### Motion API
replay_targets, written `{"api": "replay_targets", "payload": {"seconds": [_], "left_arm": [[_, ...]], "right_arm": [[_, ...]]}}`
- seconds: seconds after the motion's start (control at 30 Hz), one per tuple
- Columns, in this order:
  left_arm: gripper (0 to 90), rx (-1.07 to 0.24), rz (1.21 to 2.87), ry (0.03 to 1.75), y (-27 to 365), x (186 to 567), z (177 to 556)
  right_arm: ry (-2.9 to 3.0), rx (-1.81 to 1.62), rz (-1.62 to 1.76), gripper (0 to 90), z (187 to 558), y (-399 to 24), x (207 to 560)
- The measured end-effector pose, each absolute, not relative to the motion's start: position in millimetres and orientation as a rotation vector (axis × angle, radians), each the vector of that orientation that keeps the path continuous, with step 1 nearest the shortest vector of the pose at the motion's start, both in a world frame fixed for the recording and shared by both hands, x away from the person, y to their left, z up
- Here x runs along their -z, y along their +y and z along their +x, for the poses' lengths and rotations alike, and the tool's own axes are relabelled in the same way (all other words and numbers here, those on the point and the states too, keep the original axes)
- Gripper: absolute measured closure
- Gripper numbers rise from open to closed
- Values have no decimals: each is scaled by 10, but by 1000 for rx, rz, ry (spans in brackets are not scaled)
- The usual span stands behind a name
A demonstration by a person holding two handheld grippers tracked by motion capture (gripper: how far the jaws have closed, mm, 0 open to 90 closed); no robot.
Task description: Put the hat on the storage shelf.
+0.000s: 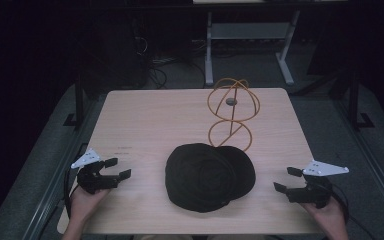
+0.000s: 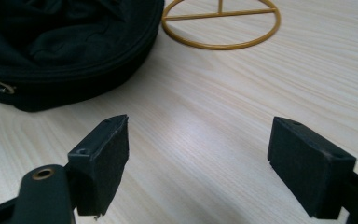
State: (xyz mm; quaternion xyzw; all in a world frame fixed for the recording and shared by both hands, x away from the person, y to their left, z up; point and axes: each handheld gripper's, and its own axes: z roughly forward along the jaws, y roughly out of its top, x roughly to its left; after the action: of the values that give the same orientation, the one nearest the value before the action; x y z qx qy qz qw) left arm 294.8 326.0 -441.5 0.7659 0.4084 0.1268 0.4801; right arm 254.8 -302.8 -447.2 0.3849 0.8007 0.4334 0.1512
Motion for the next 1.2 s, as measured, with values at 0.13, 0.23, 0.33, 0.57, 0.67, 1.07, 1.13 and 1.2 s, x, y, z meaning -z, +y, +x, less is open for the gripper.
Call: {"api": "replay_targets", "payload": {"seconds": [0.13, 0.23, 0.33, 0.57, 0.67, 1.07, 1.13, 1.2], "left_arm": [[169, -302, 1870, 996, 3253, 4414, 2944], [169, -305, 1871, 983, 3243, 4409, 2936], [169, -304, 1869, 984, 3247, 4409, 2935], [169, -308, 1873, 981, 3243, 4404, 2928], [169, -303, 1876, 986, 3246, 4413, 2940], [169, -306, 1871, 987, 3247, 4403, 2927], [169, -309, 1867, 984, 3248, 4401, 2925], [169, -308, 1872, 983, 3246, 4403, 2927]], "right_arm": [[2304, -1252, 1096, 194, 2526, -3006, 4446], [2306, -1269, 1069, 193, 2506, -2968, 4400], [2319, -1277, 1039, 187, 2491, -2891, 4343], [2364, -1290, 960, 176, 2472, -2687, 4237], [2372, -1305, 928, 174, 2468, -2617, 4196], [2473, -1277, 784, 164, 2472, -2206, 4033], [2494, -1271, 761, 164, 2480, -2117, 4009], [2517, -1266, 734, 164, 2493, -2028, 3996]]}}
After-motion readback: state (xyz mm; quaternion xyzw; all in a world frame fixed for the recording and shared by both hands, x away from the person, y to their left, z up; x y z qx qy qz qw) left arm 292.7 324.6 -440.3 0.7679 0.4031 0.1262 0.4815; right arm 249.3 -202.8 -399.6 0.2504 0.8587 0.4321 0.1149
